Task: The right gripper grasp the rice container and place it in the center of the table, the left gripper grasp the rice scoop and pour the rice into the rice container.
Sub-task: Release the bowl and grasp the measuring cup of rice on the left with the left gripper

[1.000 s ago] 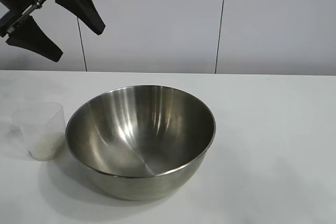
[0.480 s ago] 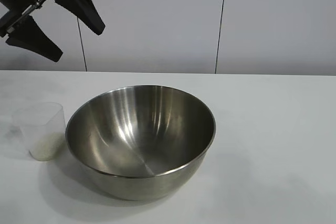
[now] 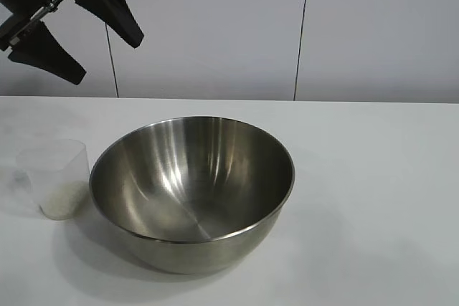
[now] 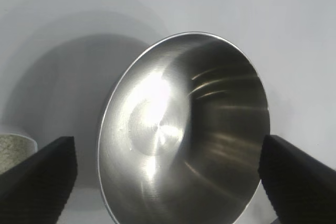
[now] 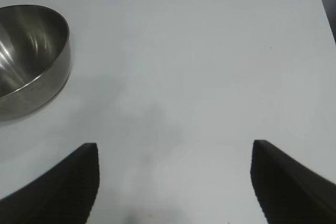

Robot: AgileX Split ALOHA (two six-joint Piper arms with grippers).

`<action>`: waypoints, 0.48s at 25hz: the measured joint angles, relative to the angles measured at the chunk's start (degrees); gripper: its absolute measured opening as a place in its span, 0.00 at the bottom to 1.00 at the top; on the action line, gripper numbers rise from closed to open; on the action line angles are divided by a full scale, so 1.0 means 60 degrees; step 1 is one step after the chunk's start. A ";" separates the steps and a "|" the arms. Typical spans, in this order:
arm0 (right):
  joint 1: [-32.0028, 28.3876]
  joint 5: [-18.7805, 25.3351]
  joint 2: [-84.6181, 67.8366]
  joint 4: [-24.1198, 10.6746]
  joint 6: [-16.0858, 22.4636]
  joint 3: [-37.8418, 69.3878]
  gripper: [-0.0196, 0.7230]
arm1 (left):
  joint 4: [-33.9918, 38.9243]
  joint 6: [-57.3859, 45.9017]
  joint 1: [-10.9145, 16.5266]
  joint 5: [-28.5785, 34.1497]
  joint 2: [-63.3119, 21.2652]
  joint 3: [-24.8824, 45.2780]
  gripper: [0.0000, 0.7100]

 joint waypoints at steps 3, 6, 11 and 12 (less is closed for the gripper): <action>0.0000 0.0000 0.0000 0.0000 0.0000 0.0000 0.76 | 0.0000 0.0000 0.0000 -0.0055 0.0000 0.0000 0.95; 0.0000 0.0000 0.0000 0.0000 0.0000 0.0000 0.76 | 0.0000 -0.0013 0.0000 -0.0130 0.0000 0.0000 0.95; 0.0000 0.0000 0.0000 0.0000 0.0000 0.0000 0.76 | -0.0044 0.0332 0.0057 -0.0130 0.0000 0.0000 0.95; 0.0000 0.0000 0.0000 0.0000 0.0000 0.0000 0.76 | 0.0026 0.0464 0.0103 -0.0149 -0.0010 -0.0019 0.94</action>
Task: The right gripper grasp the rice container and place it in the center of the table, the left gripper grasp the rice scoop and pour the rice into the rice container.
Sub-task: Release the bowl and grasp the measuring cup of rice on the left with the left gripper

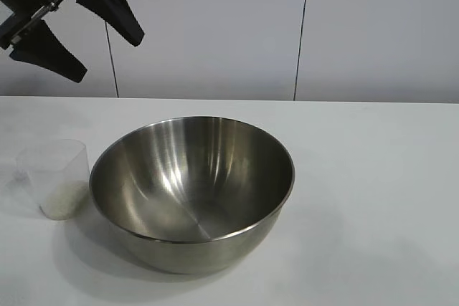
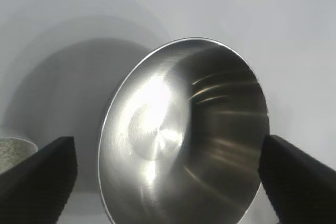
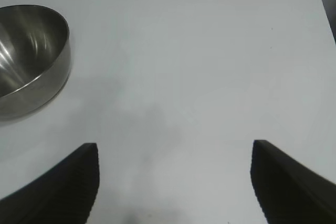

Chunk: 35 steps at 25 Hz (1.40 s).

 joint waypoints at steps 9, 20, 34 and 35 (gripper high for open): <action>0.0000 -0.0009 0.0000 0.0000 0.0000 0.0000 0.76 | 0.4138 -0.1222 0.0246 -0.2357 -0.2617 0.0693 0.93; 0.0000 -0.0009 0.0000 0.0000 0.0007 0.0000 0.76 | 0.4498 -0.1254 0.0246 -1.0630 -0.6633 0.8457 0.93; 0.0000 -0.0009 0.0000 0.0000 0.0007 0.0000 0.76 | 0.4628 -0.2403 0.0246 -1.4809 -0.4065 1.1046 0.93; 0.0000 -0.0009 0.0000 0.0000 0.0007 0.0000 0.76 | 0.4790 -0.2612 0.0246 -1.5380 -0.3729 1.1125 0.93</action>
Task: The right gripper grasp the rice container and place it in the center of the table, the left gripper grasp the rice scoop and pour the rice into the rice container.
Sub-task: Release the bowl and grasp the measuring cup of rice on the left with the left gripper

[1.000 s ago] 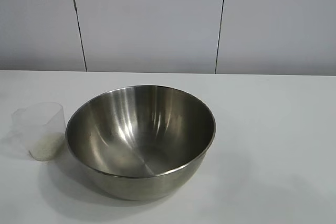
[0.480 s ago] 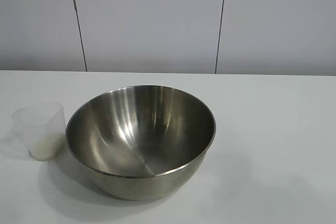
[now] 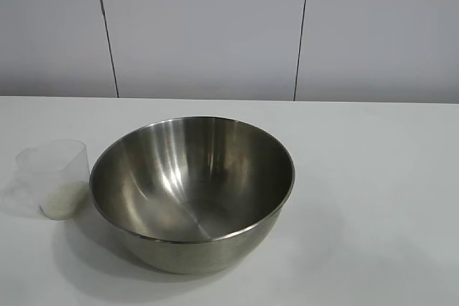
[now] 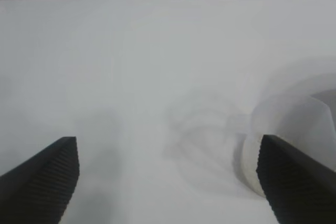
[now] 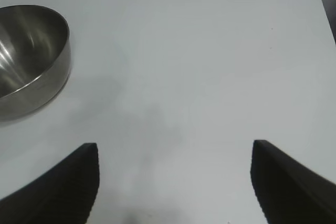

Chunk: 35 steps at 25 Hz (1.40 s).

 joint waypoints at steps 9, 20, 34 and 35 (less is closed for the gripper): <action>0.0000 0.0000 0.0000 0.0000 0.0000 0.0000 0.76 | 0.2188 -0.1921 0.0000 -0.4861 0.3336 0.0846 0.85; 0.0000 0.0000 0.0000 0.0000 0.0000 0.0000 0.76 | 0.5505 -0.2495 0.2542 -0.5099 0.4416 0.1016 0.84; 0.0000 0.0000 0.0000 0.0000 0.0000 0.0000 0.76 | 0.7712 -0.1709 0.4107 -0.5156 0.4595 0.0322 0.84; 0.0000 0.0000 0.0000 0.0000 0.0000 0.0000 0.76 | 0.7724 -0.1634 0.4107 -0.5175 0.4818 0.0318 0.84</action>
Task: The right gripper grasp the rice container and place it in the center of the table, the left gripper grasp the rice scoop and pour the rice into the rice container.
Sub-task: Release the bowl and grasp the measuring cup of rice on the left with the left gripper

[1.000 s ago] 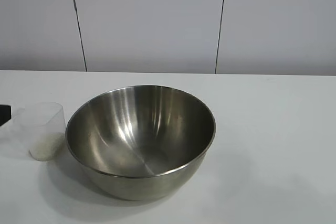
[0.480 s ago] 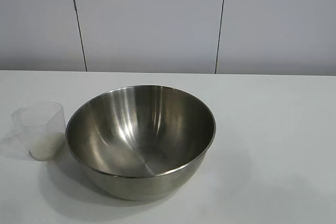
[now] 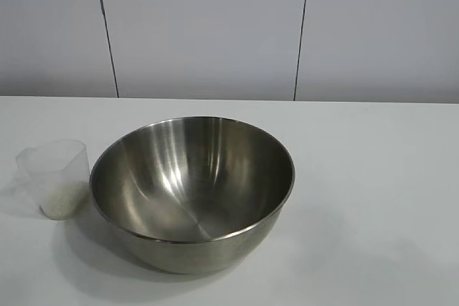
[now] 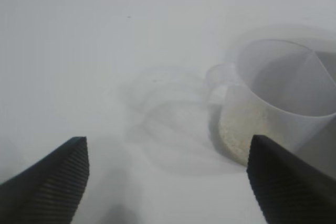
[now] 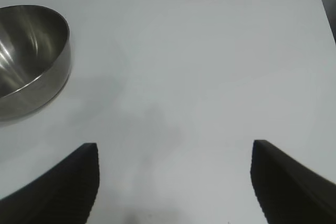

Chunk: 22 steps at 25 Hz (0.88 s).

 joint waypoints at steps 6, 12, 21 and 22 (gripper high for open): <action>0.0000 0.0000 0.0000 0.0000 0.0000 0.0000 0.76 | 0.0035 0.0622 0.0000 0.0033 0.1417 -0.0186 0.82; 0.0000 0.0000 0.0000 0.0000 0.0000 0.0000 0.76 | 0.0057 0.0696 0.0000 0.0013 0.1564 -0.0811 0.80; 0.0000 0.0000 0.0000 0.0000 0.0000 0.0000 0.76 | 0.0031 0.0097 0.0000 0.0022 0.1583 -0.1605 0.80; 0.0000 0.0000 0.0000 0.0000 0.0000 0.0000 0.76 | 0.0060 -0.0076 0.0000 0.0022 0.1583 -0.1721 0.80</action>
